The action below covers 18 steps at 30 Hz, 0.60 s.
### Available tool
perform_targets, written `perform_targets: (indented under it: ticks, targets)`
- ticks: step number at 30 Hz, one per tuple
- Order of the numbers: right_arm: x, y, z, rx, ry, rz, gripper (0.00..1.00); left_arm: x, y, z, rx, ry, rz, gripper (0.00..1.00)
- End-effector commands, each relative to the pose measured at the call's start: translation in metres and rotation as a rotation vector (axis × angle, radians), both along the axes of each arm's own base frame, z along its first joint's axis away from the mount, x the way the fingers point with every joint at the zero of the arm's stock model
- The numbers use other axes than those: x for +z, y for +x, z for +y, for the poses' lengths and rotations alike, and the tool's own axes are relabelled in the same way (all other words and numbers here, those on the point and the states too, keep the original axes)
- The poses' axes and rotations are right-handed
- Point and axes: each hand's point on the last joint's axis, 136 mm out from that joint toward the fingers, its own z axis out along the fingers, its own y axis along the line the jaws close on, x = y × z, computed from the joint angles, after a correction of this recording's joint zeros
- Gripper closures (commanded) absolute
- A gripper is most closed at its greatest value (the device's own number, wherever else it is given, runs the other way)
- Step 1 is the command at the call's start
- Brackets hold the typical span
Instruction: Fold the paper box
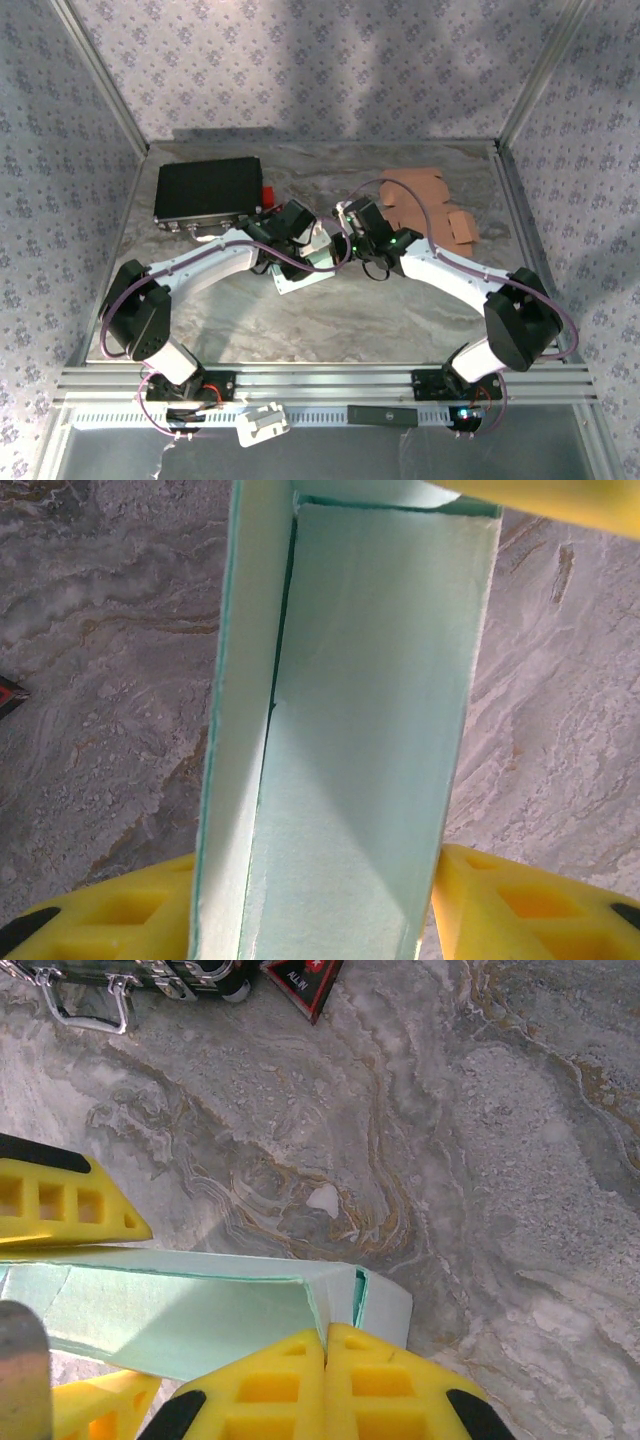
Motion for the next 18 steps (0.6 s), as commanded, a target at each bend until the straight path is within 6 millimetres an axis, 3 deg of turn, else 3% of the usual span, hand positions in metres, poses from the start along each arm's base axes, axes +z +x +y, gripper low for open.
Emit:
perform_targets:
  ticks: [1, 5, 10, 16, 18]
  targets:
    - [-0.003, -0.011, -0.001, -0.025, 0.011, 0.047, 1.00, 0.002, 0.002, 0.002, 0.028, -0.008, -0.013, 0.47]
    - [-0.005, -0.013, -0.002, -0.027, -0.014, 0.041, 1.00, 0.004, 0.003, 0.002, 0.030, -0.008, -0.019, 0.47]
    - [-0.021, -0.015, -0.012, -0.023, -0.085, 0.029, 1.00, 0.015, 0.008, 0.004, 0.063, -0.024, -0.048, 0.45]
    - [-0.022, -0.014, -0.016, -0.024, -0.092, 0.015, 1.00, 0.078, 0.008, 0.006, 0.206, -0.243, -0.122, 0.38]
    - [-0.021, -0.014, -0.014, -0.018, -0.087, 0.014, 1.00, 0.096, 0.004, 0.015, 0.290, -0.294, -0.131, 0.37]
